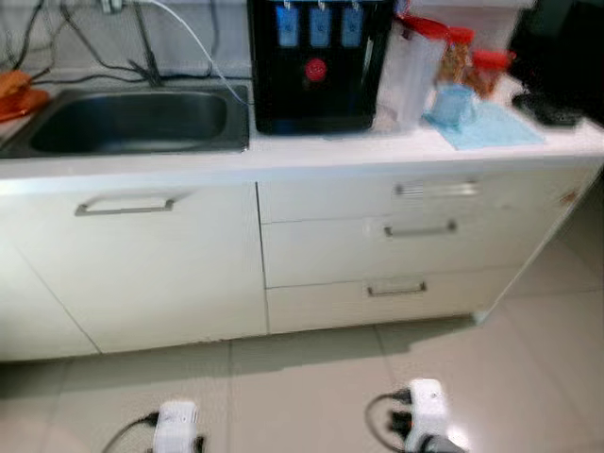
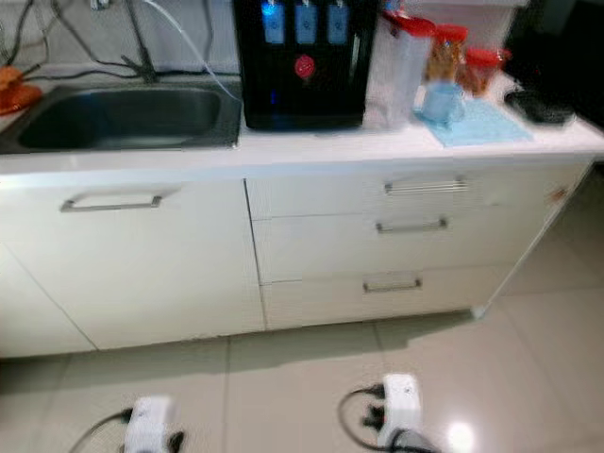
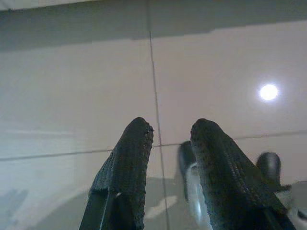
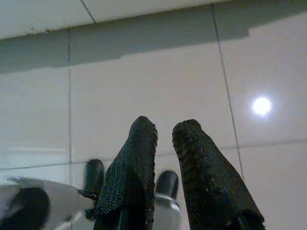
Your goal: Kitchen organization
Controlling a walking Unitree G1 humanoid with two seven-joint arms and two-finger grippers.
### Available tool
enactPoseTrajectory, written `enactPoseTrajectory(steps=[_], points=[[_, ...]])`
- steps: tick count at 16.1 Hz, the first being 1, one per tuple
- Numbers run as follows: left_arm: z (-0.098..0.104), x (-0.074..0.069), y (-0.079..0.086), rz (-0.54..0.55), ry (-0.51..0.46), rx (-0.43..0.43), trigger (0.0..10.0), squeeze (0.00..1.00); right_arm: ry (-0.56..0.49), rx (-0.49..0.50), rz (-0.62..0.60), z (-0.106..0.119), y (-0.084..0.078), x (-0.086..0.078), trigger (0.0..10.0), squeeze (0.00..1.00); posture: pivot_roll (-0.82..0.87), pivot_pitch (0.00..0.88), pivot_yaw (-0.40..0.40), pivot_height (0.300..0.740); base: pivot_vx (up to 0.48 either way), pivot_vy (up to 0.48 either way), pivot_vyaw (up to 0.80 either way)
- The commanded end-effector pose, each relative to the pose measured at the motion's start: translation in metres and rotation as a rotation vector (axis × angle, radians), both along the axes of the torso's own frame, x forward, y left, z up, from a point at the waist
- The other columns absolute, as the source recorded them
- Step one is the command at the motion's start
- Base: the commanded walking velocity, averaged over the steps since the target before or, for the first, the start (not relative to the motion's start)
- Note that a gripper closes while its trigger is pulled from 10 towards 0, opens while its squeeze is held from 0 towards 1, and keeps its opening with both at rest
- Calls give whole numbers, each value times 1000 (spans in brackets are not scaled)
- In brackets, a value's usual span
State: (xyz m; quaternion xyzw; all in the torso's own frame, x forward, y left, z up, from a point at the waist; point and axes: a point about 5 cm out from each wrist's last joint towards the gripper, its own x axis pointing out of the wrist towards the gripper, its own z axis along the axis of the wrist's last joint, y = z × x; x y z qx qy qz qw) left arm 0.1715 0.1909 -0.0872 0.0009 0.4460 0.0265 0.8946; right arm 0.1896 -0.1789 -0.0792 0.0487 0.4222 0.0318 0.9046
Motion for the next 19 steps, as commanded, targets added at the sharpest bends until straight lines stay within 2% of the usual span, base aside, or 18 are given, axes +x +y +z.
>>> enactPoseTrajectory(steps=[1, 9, 12, 19], points=[[-1, -3, 2, 3, 8, 8, 10000, 0, -5, 0, 5, 1, 2, 3, 10000, 0, 50, 4, -2, 740, 0, 394, 0], [-1, -3, 4, 6, 9, 12, 10000, 0, -16, 5, 18, 2, 5, 3, 10000, 0, 56, 8, -2, 740, 0, 395, 0], [-1, -3, 4, 8, 9, 12, 10000, 0, -28, 7, 24, 2, 6, 5, 10000, 0, 60, 9, -4, 740, 0, 396, 681], [-2, -5, 5, 12, 12, 15, 10000, 0, -8, 2, 27, 1, 7, 3, 10000, 0, 62, 9, -4, 740, 0, 396, 0]])
